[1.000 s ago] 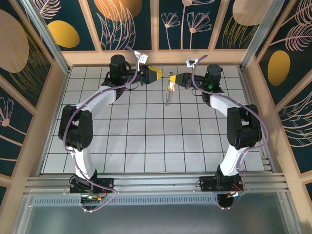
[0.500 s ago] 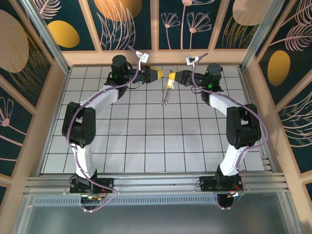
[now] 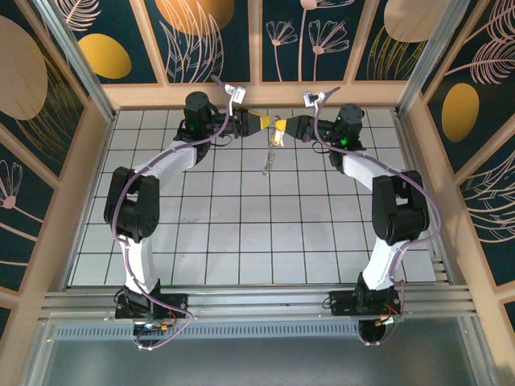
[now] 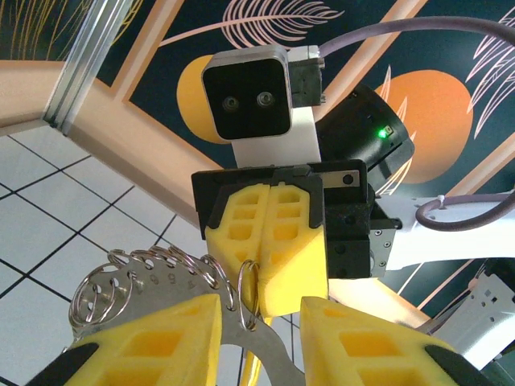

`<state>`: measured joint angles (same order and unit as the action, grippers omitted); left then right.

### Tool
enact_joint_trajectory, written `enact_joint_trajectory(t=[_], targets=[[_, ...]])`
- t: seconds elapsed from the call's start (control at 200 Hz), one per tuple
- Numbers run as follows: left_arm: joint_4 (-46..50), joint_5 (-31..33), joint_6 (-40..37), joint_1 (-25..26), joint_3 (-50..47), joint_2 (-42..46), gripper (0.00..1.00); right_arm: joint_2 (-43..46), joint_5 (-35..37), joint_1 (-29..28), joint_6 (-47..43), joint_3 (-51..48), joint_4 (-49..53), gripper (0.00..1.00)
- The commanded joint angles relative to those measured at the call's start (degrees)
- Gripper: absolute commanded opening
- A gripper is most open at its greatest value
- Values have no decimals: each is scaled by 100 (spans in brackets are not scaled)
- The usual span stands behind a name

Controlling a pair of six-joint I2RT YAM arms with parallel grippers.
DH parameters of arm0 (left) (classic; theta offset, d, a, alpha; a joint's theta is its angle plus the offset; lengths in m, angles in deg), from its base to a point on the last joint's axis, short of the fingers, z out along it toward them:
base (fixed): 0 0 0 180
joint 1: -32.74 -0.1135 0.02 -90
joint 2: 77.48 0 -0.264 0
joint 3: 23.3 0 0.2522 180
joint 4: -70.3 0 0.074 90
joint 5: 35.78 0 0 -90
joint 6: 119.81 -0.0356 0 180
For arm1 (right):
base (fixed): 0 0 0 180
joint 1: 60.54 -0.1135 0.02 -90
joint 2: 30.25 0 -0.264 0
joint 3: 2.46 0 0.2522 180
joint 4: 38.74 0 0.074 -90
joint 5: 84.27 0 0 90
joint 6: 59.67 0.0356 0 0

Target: Put the keys on the keyring

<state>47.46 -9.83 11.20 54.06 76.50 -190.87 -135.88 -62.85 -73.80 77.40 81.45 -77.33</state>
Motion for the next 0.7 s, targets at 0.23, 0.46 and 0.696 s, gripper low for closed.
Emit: enact_joint_trajectory(t=[0.23,0.46,0.696], targets=[[-262,-108,99,4,173,-69,30,-96,49,-127,4,271,-353,0],[-290,-108,99,8,154,-84,30,-114,64,-158,-16,320,-315,0],[-352,-142,141,4,132,-72,25,-126,92,-162,-58,315,-271,0]])
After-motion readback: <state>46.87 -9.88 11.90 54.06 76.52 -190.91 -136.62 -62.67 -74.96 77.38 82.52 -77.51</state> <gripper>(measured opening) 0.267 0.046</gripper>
